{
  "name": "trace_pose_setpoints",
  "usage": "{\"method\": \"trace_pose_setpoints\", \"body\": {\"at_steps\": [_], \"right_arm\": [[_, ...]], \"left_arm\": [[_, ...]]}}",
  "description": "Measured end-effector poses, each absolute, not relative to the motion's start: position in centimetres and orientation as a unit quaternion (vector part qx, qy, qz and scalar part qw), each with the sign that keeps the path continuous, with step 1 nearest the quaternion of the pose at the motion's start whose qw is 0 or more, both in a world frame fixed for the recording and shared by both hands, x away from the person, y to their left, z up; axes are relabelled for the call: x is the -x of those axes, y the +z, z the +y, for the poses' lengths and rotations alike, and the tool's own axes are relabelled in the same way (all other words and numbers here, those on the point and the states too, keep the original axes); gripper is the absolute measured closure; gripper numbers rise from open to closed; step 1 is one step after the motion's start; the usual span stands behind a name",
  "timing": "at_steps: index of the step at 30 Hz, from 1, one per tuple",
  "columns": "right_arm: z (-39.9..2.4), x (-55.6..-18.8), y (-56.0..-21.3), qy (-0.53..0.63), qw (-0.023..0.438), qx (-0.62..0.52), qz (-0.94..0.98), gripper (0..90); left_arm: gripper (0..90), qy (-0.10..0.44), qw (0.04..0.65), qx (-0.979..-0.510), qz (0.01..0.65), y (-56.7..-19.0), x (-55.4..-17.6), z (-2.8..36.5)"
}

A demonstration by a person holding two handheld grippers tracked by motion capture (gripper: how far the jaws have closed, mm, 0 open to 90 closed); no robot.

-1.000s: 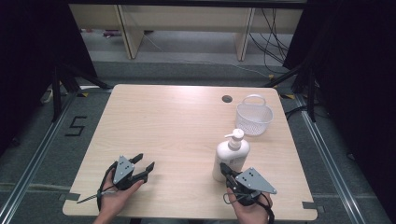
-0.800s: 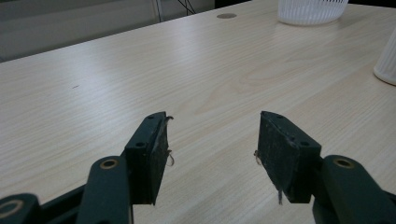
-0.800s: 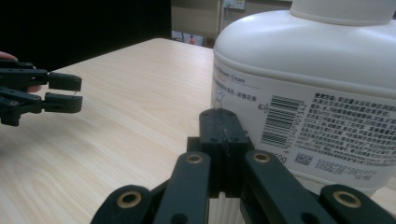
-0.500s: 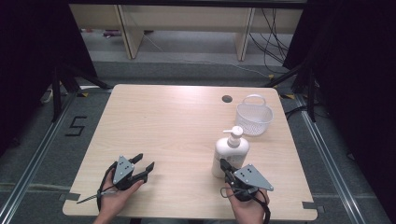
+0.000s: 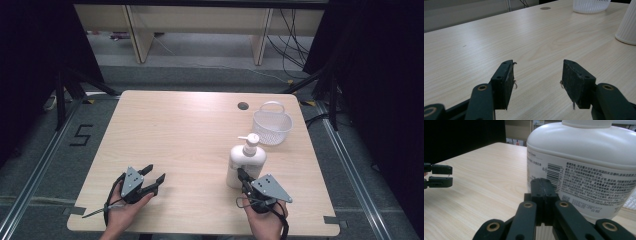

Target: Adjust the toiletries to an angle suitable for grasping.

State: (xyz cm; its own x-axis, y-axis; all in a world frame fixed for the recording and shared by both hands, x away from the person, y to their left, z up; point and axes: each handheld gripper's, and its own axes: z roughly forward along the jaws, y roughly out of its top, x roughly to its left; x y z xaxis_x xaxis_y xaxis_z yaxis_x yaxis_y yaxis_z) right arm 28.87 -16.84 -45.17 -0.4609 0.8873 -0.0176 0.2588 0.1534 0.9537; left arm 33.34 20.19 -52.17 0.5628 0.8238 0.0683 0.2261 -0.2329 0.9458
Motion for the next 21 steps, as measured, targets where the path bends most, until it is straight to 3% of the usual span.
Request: {"method": "trace_pose_setpoints", "body": {"at_steps": [8, 12, 21], "right_arm": [[-16.8, -28.0, -44.9, 0.519, 0.313, -0.407, 0.683, 85.2], [-16.9, -26.9, -43.6, 0.529, 0.335, -0.405, 0.666, 73.2], [-17.3, -26.3, -42.8, 0.53, 0.362, -0.42, 0.642, 59.8]], "left_arm": [[42.9, 0.297, 0.508, -0.726, 0.356, -52.2, -33.6, 20.2], [42.9, 0.294, 0.505, -0.724, 0.365, -52.2, -33.5, 20.2], [43.0, 0.296, 0.511, -0.723, 0.358, -52.2, -33.6, 20.2]]}}
